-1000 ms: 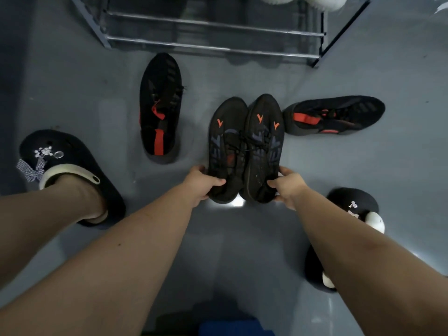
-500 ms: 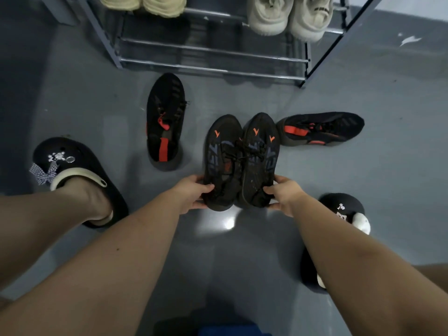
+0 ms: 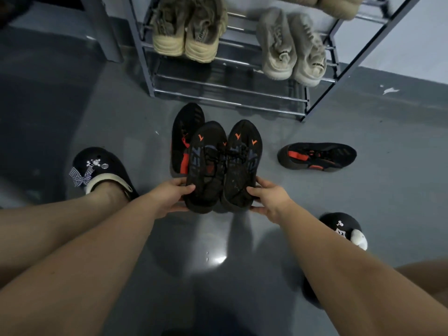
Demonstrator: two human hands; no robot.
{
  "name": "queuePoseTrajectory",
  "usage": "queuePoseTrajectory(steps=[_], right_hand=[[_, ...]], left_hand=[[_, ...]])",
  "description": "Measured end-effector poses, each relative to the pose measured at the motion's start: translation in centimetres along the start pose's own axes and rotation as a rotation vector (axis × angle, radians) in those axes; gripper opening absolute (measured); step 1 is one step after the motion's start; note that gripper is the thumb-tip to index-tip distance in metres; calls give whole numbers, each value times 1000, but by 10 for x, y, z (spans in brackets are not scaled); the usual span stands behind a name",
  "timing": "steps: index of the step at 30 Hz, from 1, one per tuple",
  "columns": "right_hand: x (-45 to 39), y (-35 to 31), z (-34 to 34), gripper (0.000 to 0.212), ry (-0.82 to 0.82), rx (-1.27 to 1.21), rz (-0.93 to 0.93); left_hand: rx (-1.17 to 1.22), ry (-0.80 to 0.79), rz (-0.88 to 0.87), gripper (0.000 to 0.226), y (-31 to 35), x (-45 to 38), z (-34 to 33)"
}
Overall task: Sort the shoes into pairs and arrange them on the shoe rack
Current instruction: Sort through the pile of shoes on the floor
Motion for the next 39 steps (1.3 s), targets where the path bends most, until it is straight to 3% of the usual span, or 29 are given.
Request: queuePoseTrajectory(steps=[9,18,23,32,39], right_hand=[[-14,-39,-37,53,-29,-124,99],[-69,-104,-80,55,-21,-32,185],[-109,-142,-105,53,-7,27,221],[-176,-194,-152,45,17,136,286],[-217,-215,-177,45,109,153,468]], left_hand=[[21,73,-100,23,44,-19,35],[58,133,-110,29,100,-69,55],[66,137,-168,20,138,-102,65],[35,290,-211,34,189,-177,78],[108,427,-317,41,215,-209,66]])
Point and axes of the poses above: each hand's wrist, its own x-axis away from the middle knuckle, its own z-axis out of the back of the hand, y = z × x, the point moved 1 cm from there along -x, towards the middle knuckle, and after that the axes turned 8 degrees about y, right-handed, at the moved point
